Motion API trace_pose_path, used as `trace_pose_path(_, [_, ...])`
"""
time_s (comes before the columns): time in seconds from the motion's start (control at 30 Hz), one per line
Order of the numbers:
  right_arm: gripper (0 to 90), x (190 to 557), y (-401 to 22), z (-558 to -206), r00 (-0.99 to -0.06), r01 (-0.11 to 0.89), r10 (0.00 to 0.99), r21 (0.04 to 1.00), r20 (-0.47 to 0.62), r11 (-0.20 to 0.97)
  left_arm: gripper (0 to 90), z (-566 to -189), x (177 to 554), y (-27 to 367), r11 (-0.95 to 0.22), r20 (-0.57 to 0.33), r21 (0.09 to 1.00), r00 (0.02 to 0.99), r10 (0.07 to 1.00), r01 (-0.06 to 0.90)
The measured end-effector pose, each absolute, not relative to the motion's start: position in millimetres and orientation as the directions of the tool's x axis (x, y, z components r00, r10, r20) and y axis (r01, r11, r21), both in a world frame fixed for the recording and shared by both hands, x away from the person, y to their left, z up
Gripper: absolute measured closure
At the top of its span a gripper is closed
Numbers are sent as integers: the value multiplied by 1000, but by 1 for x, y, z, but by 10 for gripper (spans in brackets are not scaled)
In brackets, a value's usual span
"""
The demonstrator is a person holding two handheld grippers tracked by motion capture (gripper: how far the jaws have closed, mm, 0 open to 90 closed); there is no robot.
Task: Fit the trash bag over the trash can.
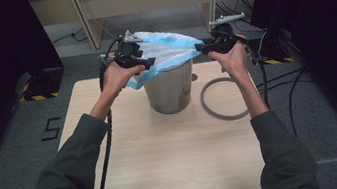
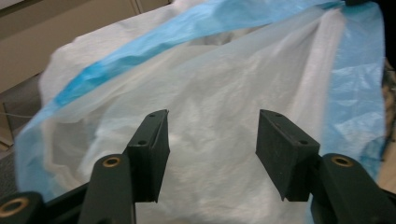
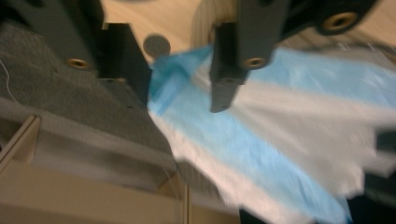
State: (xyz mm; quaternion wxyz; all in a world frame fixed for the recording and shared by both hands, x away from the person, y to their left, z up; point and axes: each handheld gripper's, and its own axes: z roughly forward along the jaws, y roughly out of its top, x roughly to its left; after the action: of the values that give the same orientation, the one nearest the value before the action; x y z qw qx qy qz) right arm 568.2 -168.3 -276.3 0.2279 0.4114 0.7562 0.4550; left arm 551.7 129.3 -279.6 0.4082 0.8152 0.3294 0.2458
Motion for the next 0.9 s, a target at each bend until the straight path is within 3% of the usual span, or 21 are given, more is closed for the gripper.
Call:
trace_pose_path(0.03, [445, 569, -165, -271, -565, 409, 825, 877, 26, 252, 433, -280, 551, 127, -454, 132, 825, 668, 732, 336])
trace_pose_path(0.2, [340, 575, -143, -258, -603, 374, 797, 871, -33, 319, 421, -279, 545, 119, -451, 112, 831, 696, 709, 326])
trace_pose_path(0.37, [318, 594, -125, -267, -615, 433, 787, 814, -49, 388, 415, -281, 537, 113, -438, 75, 843, 738, 670, 312])
trace_pose_path(0.43, [423, 602, -123, -270, -614, 447, 787, 795, -60, 409, 418, -282, 535, 111, -432, 74, 849, 742, 667, 303])
trace_pose_path(0.53, [703, 610, -129, -270, -600, 444, 797, 801, -66, 401, 417, -282, 534, 112, -424, 66, 853, 743, 666, 304])
trace_pose_path(0.6, [840, 614, -137, -269, -584, 441, 810, 817, -54, 372, 413, -281, 534, 113, -428, 67, 852, 746, 662, 303])
trace_pose_path(0.9, [872, 635, -169, -290, -488, 527, 873, 803, 16, 279, 416, -280, 530, 119, -417, 59, 859, 751, 657, 297])
